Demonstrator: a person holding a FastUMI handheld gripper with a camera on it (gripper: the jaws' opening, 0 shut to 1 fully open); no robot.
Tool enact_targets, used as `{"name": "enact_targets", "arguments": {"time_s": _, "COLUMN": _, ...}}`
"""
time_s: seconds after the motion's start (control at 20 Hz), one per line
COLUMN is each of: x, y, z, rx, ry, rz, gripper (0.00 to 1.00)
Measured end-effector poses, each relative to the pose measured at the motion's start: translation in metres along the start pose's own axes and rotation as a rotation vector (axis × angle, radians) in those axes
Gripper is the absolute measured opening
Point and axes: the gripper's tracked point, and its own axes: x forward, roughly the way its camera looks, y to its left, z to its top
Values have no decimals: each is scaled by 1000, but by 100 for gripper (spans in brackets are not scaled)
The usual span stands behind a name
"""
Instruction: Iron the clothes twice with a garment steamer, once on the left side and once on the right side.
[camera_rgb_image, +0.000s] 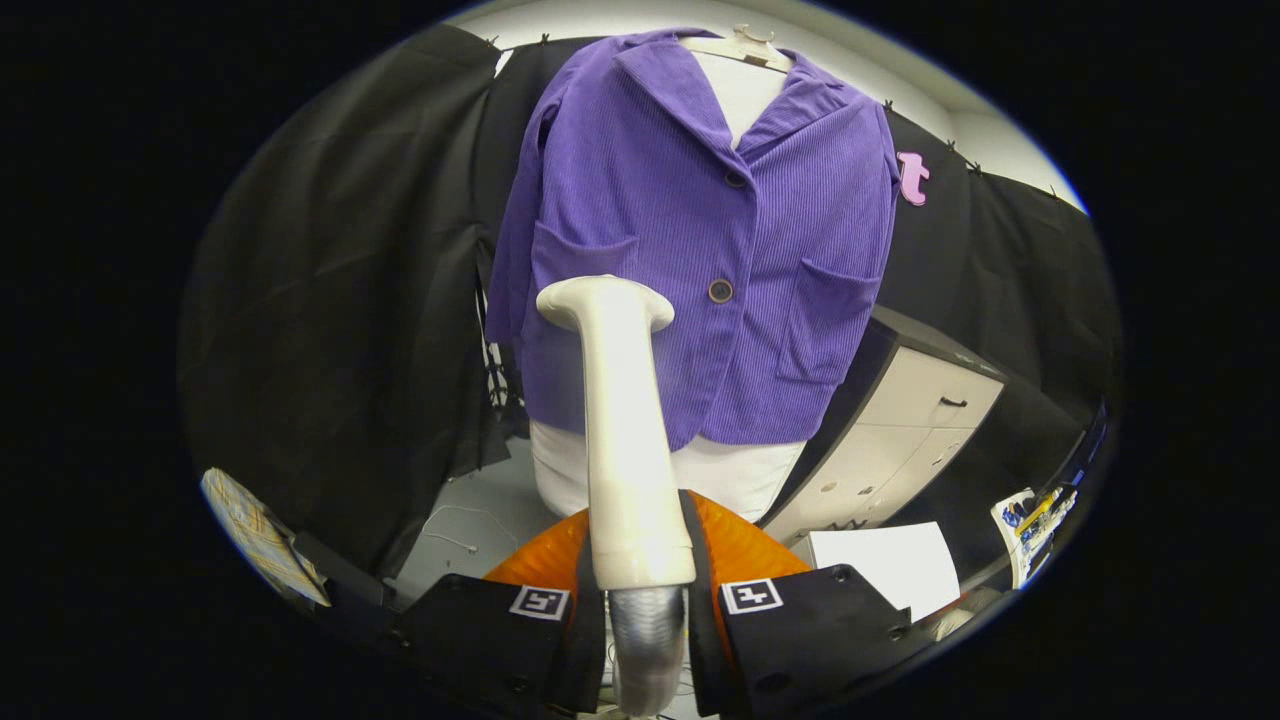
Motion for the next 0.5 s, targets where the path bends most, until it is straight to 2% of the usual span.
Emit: {"name": "enact_targets", "arguments": {"time_s": 0.5, "x": 0, "y": -2, "z": -24, "rx": 22, "ry": 50, "rz": 19, "gripper": 42}}
